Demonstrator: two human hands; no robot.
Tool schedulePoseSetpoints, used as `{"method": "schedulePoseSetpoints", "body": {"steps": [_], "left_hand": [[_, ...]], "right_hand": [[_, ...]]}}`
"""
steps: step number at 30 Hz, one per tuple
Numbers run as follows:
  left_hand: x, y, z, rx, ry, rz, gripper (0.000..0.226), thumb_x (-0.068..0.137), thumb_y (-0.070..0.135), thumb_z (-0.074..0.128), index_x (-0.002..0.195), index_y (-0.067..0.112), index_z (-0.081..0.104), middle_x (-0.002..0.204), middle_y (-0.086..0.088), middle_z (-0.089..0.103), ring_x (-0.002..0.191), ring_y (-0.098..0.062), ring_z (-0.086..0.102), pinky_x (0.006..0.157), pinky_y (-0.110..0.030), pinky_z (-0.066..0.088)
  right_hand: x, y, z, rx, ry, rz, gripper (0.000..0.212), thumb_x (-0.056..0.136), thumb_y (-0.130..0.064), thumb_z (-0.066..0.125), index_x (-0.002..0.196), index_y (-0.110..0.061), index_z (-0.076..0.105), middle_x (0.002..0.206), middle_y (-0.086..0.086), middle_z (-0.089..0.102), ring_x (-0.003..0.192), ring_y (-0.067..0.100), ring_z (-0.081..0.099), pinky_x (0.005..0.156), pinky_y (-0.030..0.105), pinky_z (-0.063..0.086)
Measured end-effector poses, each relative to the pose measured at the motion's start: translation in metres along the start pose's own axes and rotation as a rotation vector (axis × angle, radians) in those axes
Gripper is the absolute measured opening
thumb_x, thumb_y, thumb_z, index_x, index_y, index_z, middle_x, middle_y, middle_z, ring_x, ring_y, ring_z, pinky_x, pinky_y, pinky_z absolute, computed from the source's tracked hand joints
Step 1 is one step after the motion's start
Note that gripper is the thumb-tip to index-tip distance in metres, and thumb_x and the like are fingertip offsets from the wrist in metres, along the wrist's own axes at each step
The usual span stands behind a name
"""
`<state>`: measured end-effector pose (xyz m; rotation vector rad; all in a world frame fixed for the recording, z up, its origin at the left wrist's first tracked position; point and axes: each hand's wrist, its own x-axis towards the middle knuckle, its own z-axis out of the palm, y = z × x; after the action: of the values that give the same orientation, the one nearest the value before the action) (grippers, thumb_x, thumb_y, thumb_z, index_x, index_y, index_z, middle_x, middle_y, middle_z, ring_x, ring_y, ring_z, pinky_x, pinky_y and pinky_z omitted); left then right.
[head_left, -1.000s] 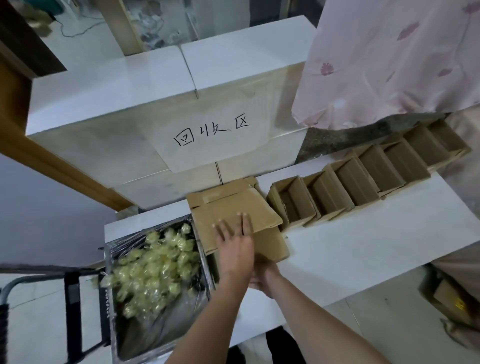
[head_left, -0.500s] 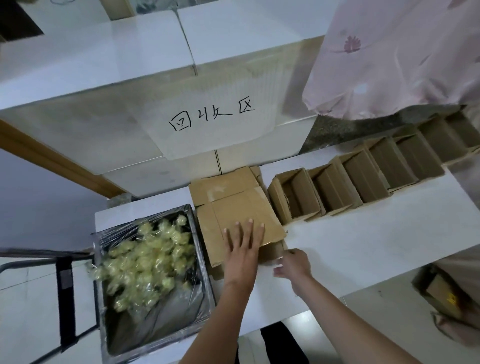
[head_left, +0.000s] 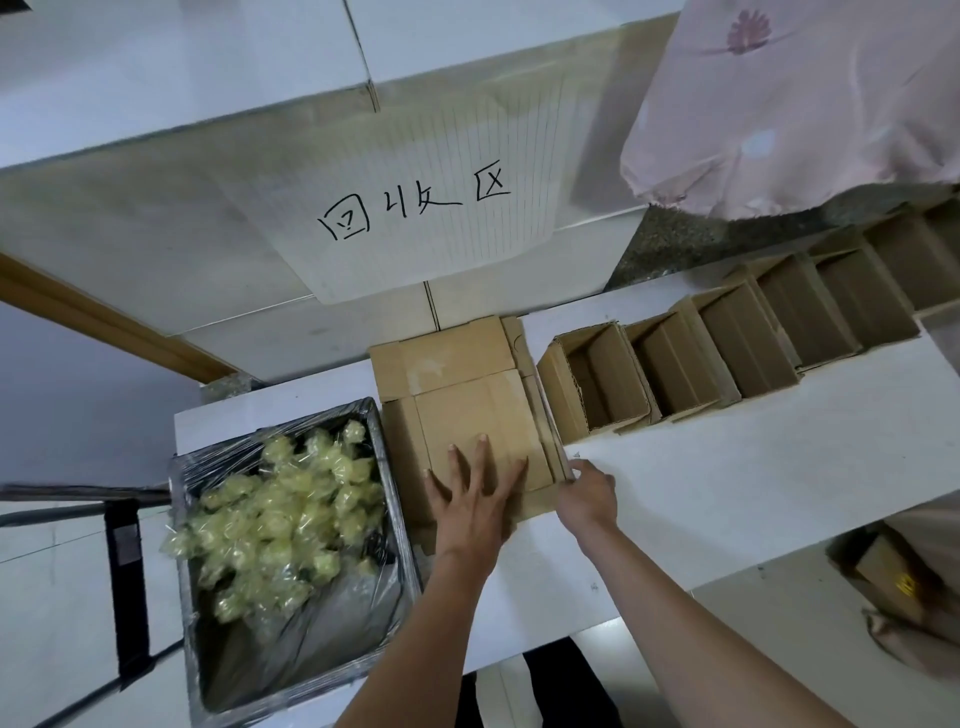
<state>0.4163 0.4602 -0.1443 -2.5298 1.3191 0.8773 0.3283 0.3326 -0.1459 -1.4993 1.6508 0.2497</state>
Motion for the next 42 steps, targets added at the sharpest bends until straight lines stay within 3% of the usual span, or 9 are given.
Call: {"method": "schedulePoseSetpoints", "body": {"steps": [2, 8, 15, 20, 24, 28, 33, 37, 42], "left_hand": [[0.002, 0.003, 0.002, 0.012, 0.008, -0.007, 0.103, 0.097, 0.034, 0.061, 0.147, 0.052, -0.028, 0.157, -0.007, -0.041, 0.144, -0.052, -0.027, 0.11, -0.079, 0.001], [0.007, 0.007, 0.01, 0.051, -0.003, -0.018, 0.121, 0.09, 0.013, 0.07, 0.146, 0.049, -0.031, 0.154, -0.011, -0.044, 0.137, -0.063, -0.028, 0.106, -0.084, 0.006], [0.016, 0.012, 0.017, 0.042, 0.007, 0.01, 0.102, 0.098, 0.024, 0.058, 0.148, 0.047, -0.029, 0.154, -0.01, -0.045, 0.134, -0.068, -0.025, 0.104, -0.085, 0.009], [0.017, 0.017, 0.019, 0.063, -0.01, -0.007, 0.106, 0.097, 0.018, 0.056, 0.146, 0.045, -0.034, 0.155, -0.01, -0.044, 0.134, -0.068, -0.025, 0.105, -0.083, 0.005], [0.019, 0.012, 0.012, 0.04, -0.008, 0.015, 0.091, 0.101, 0.041, 0.051, 0.148, 0.049, -0.027, 0.157, -0.007, -0.041, 0.137, -0.064, -0.025, 0.107, -0.081, -0.001], [0.019, 0.0, 0.01, -0.107, 0.088, -0.044, 0.079, 0.104, 0.039, 0.038, 0.155, 0.038, -0.022, 0.159, -0.003, -0.035, 0.15, -0.046, -0.013, 0.118, -0.068, 0.0], [0.036, -0.018, 0.012, -0.333, 0.254, -0.311, 0.074, 0.1, 0.048, 0.023, 0.156, 0.031, -0.023, 0.161, -0.003, -0.034, 0.151, -0.03, -0.023, 0.124, -0.054, 0.0], [0.06, -0.024, 0.014, -0.476, 0.36, -0.406, 0.061, 0.101, 0.046, 0.004, 0.155, 0.034, -0.022, 0.161, 0.007, -0.035, 0.149, -0.018, -0.029, 0.122, -0.048, 0.015], [0.07, -0.036, 0.027, -0.422, 0.523, -0.28, 0.059, 0.108, 0.028, 0.024, 0.16, 0.014, 0.001, 0.167, -0.011, -0.009, 0.153, -0.029, -0.016, 0.126, -0.045, -0.002]], "right_hand": [[0.004, -0.006, 0.002, 0.01, -0.029, -0.007, 0.049, 0.092, -0.003, 0.047, 0.139, -0.016, 0.052, 0.138, 0.011, 0.049, 0.11, 0.033, 0.06, 0.086, 0.038, 0.055], [0.008, -0.012, 0.007, 0.001, -0.023, -0.063, 0.05, 0.086, 0.001, 0.048, 0.133, -0.013, 0.058, 0.134, 0.007, 0.058, 0.117, 0.027, 0.059, 0.089, 0.033, 0.054], [-0.003, -0.008, 0.012, -0.205, 0.029, -0.17, 0.041, 0.09, -0.005, 0.052, 0.13, -0.012, 0.059, 0.128, 0.009, 0.061, 0.113, 0.026, 0.061, 0.08, 0.023, 0.044], [-0.007, -0.01, 0.014, -0.245, -0.006, -0.161, 0.03, 0.091, -0.006, 0.052, 0.12, -0.008, 0.061, 0.119, 0.012, 0.063, 0.1, 0.028, 0.065, 0.077, 0.029, 0.052], [-0.014, -0.015, 0.014, -0.381, -0.036, -0.164, 0.029, 0.092, -0.014, 0.056, 0.12, -0.006, 0.056, 0.124, 0.012, 0.055, 0.107, 0.028, 0.06, 0.075, 0.029, 0.047], [-0.023, -0.018, 0.023, -0.463, 0.114, -0.401, 0.055, 0.095, -0.017, 0.052, 0.146, -0.004, 0.037, 0.149, 0.016, 0.038, 0.137, 0.03, 0.038, 0.109, 0.033, 0.04], [-0.006, -0.036, 0.042, -0.63, 0.156, -0.892, 0.06, 0.097, -0.02, 0.051, 0.152, -0.007, 0.031, 0.159, 0.014, 0.028, 0.15, 0.028, 0.02, 0.123, 0.039, 0.024], [0.026, -0.057, 0.065, -0.828, 0.1, -0.937, 0.067, 0.103, -0.04, 0.023, 0.158, -0.01, -0.001, 0.166, 0.013, -0.009, 0.152, 0.025, -0.015, 0.123, 0.041, -0.009], [0.045, -0.047, 0.079, -0.833, 0.147, -0.987, 0.067, 0.105, -0.044, 0.013, 0.157, -0.009, -0.011, 0.165, 0.008, -0.017, 0.151, 0.019, -0.022, 0.125, 0.04, -0.003]]}}
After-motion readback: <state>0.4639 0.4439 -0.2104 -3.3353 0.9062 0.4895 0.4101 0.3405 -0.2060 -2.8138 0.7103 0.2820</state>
